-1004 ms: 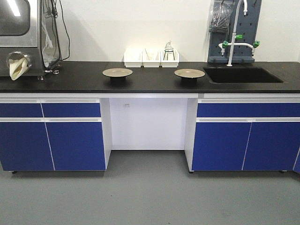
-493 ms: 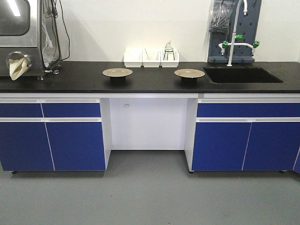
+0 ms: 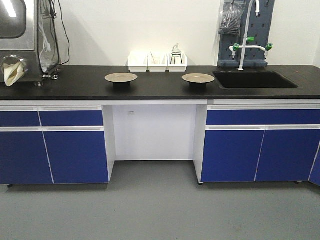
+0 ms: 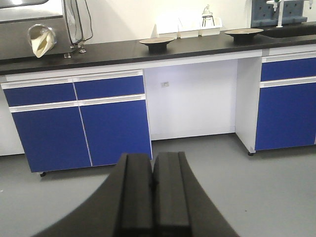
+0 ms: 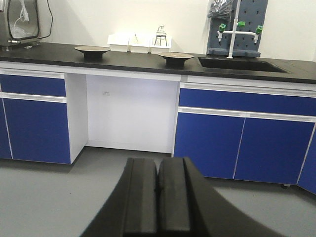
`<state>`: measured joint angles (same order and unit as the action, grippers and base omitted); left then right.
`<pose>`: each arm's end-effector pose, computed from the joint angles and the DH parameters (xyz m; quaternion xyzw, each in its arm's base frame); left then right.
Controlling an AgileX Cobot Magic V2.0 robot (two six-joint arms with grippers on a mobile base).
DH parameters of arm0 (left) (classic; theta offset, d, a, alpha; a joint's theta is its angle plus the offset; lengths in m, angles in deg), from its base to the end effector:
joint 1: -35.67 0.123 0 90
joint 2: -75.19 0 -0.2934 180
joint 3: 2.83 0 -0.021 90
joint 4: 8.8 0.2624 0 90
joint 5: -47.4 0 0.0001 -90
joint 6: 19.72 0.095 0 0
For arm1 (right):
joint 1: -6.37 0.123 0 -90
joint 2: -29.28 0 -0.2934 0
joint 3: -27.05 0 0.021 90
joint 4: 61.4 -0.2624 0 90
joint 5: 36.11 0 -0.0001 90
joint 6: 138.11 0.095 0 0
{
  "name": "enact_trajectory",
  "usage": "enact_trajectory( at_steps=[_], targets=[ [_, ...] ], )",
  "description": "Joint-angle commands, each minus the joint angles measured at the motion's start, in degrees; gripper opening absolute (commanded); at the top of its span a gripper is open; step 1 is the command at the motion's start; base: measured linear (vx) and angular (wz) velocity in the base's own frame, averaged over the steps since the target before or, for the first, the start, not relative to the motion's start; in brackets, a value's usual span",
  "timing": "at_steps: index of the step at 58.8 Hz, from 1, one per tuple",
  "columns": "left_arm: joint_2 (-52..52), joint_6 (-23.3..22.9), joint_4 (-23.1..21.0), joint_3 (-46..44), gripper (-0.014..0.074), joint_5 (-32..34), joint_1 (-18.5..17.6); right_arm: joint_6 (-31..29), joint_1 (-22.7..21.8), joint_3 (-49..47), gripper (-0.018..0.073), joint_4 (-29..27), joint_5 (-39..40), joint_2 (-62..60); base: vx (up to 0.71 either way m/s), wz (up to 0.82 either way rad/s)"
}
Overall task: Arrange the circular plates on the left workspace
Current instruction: 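Drive the base forward toward the bench with the two tan plates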
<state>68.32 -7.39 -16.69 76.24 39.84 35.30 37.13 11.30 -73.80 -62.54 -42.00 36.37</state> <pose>0.0638 -0.0021 0.1918 0.0372 0.7270 0.0182 0.6854 0.0640 0.0057 0.1937 -0.0544 0.7181 0.0086 0.6938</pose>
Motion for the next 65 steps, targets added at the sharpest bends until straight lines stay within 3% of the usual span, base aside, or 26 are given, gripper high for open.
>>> enact_trajectory(
  at_steps=[1,34,65],
  targets=[
    [0.80,-0.44,-0.53,0.68,0.0002,4.60,-0.11,0.02,-0.02,0.36,0.0000,0.18,4.31,-0.72,0.07,-0.06],
    [0.80,-0.44,-0.53,0.68,0.0002,4.60,-0.11,0.02,-0.02,0.36,0.0000,0.18,4.31,-0.72,0.17,0.00],
    [0.80,-0.44,-0.53,0.68,0.0002,4.60,-0.11,0.02,-0.02,0.36,0.0000,0.18,4.31,-0.72,0.37,-0.02]
  ],
)
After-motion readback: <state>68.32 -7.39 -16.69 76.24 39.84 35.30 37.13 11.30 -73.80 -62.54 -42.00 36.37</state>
